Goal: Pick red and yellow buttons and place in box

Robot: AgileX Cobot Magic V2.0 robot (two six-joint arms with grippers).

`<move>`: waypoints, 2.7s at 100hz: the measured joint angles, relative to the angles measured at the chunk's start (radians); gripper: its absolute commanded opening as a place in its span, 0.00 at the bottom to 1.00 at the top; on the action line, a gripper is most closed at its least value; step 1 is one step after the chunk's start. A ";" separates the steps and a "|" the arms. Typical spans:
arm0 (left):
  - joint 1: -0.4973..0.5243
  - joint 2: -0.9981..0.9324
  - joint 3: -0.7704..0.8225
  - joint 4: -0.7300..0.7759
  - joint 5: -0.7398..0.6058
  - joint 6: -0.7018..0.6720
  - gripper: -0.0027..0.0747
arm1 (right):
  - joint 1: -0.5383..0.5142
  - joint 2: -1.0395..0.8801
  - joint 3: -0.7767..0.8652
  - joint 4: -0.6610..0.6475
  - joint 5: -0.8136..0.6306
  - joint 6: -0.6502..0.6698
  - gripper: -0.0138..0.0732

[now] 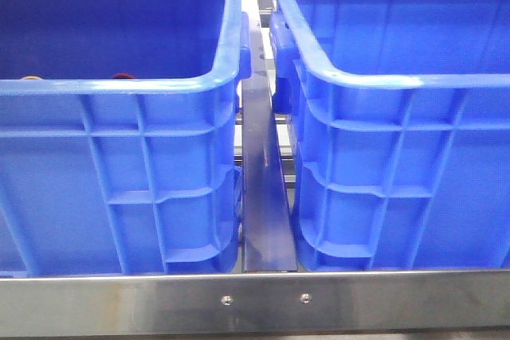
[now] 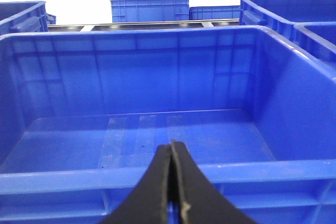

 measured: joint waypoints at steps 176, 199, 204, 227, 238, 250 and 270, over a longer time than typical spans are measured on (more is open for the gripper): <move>-0.002 0.199 -0.128 -0.049 -0.015 -0.040 0.17 | 0.000 0.000 0.000 0.000 0.000 0.000 0.09; -0.002 -0.036 0.037 -0.064 -0.099 -0.040 0.17 | 0.000 0.000 0.000 0.000 0.000 0.000 0.09; -0.002 -0.081 0.069 -0.071 -0.106 -0.040 0.17 | 0.000 0.000 0.000 0.000 0.000 0.000 0.09; -0.042 -0.257 0.181 -0.135 -0.123 -0.003 0.17 | 0.000 0.000 0.000 0.000 0.000 0.000 0.09; -0.114 -0.294 0.195 -0.155 -0.125 0.024 0.17 | 0.000 0.000 0.000 0.000 0.000 0.000 0.09; -0.233 -0.300 0.199 -0.170 -0.130 0.092 0.17 | 0.000 0.000 0.000 0.000 0.000 0.000 0.09; -0.444 -0.273 0.199 -0.203 -0.142 0.181 0.17 | 0.000 0.000 0.000 0.000 0.000 0.000 0.09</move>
